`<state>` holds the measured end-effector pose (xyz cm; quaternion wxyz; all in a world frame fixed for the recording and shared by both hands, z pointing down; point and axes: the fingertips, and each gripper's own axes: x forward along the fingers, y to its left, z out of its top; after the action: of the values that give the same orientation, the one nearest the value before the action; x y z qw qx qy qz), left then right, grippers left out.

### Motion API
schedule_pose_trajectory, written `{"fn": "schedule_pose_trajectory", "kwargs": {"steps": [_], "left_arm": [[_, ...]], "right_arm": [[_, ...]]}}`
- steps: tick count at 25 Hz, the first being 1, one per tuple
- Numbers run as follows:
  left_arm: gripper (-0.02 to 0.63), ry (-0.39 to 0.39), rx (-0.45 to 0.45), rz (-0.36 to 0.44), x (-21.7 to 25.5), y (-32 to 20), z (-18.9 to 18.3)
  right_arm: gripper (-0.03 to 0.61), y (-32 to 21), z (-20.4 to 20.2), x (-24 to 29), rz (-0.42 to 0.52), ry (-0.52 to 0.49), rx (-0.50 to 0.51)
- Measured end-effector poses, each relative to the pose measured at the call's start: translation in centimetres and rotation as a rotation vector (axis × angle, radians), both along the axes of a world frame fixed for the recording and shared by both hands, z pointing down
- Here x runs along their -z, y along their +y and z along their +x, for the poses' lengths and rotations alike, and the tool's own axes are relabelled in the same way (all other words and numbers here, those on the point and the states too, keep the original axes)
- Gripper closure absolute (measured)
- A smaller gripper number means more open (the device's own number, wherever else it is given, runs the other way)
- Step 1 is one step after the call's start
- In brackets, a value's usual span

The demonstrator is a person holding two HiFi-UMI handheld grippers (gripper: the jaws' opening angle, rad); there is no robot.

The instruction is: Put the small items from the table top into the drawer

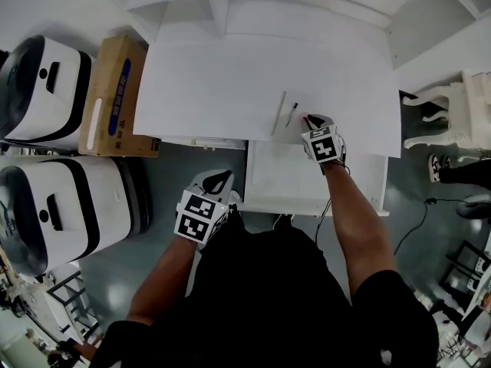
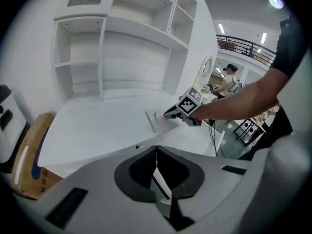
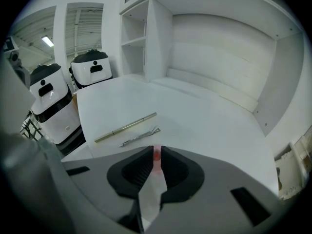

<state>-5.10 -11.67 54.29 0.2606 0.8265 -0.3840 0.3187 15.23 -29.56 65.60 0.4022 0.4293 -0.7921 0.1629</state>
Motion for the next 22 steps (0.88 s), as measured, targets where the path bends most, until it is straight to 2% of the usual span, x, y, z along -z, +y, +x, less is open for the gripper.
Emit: {"fn": "schedule_pose_trajectory", "kwargs": {"steps": [9, 18, 22], "left_arm": [[0.603, 0.014, -0.002, 0.012, 0.4, 0.2, 0.0], [0.603, 0.031, 0.002, 0.024, 0.6, 0.3, -0.1], [0.603, 0.057, 0.000, 0.022, 0.7, 0.0, 0.5]], "right_arm": [[0.541, 0.0, -0.1, 0.6, 0.030, 0.018, 0.003], [0.545, 0.7, -0.3, 3.7, 0.087, -0.026, -0.011], [0.545, 2.3, -1.0, 4.9, 0.074, -0.063, 0.029]]}}
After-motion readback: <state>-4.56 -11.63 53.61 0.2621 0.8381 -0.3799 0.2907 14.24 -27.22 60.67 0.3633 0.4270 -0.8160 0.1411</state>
